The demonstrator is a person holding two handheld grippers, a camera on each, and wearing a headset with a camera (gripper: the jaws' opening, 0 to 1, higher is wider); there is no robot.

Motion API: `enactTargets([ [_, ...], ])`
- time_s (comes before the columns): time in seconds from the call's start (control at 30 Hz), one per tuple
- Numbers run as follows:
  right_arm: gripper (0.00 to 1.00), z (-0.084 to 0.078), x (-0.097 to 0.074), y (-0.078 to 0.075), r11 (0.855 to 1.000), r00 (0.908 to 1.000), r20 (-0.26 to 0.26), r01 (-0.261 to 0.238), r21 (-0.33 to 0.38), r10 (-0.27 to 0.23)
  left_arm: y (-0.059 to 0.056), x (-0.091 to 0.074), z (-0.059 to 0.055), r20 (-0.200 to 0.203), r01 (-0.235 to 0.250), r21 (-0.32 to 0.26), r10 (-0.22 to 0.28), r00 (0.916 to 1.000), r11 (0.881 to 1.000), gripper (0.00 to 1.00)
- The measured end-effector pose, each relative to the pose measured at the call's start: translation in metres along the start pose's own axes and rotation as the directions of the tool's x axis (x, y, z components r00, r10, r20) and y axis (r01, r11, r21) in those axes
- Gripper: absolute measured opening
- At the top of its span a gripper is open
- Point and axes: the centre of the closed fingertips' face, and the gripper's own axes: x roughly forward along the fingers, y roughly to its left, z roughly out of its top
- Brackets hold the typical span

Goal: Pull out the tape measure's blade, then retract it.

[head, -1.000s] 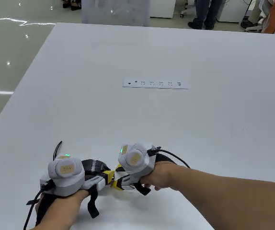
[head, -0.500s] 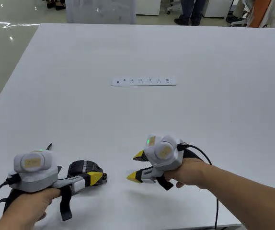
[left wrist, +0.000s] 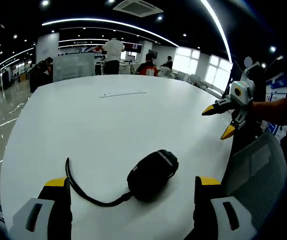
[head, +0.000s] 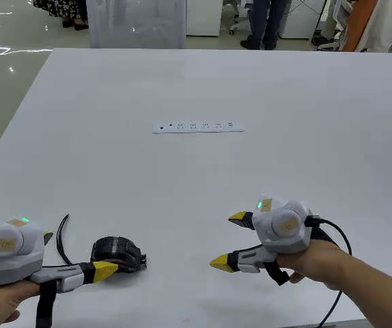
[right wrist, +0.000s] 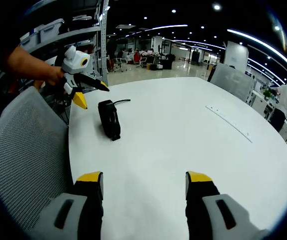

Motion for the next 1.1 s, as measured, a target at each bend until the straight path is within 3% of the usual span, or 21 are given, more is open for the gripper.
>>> enactTargets([
  [0.07,0.72,-0.007,-0.009,-0.004,0.999,0.9997,0.008,0.025,0.022,-0.025,-0.004,-0.009,0.007,0.061,0.030,0.036,-0.032,0.9976,0.999,1.00],
  [0.17,0.77,-0.016,-0.022,-0.011,0.997,0.9978,0.014,0.064,0.051,-0.065,0.000,-0.017,0.000,0.039,0.019,0.037,-0.021,0.9990,0.999,1.00],
  [0.4,0.88,-0.046,-0.054,-0.023,0.985,0.9907,0.015,0.133,0.105,-0.136,0.003,-0.030,-0.007,0.055,0.040,0.030,-0.041,0.9976,0.999,1.00],
  [0.63,0.94,-0.074,-0.077,-0.018,0.981,0.9871,-0.009,0.160,0.112,-0.160,0.013,-0.044,-0.007,0.086,0.025,0.025,-0.027,0.9959,0.999,1.00],
  [0.87,0.96,-0.086,-0.098,-0.020,0.975,0.9835,-0.014,0.180,0.132,-0.180,0.012,-0.053,-0.002,0.084,0.021,0.021,-0.023,0.9962,1.000,1.00],
  [1.1,1.00,-0.090,-0.113,-0.027,0.969,0.9803,-0.006,0.196,0.154,-0.197,0.006,-0.054,-0.014,0.078,0.026,0.020,-0.027,0.9966,0.999,1.00],
])
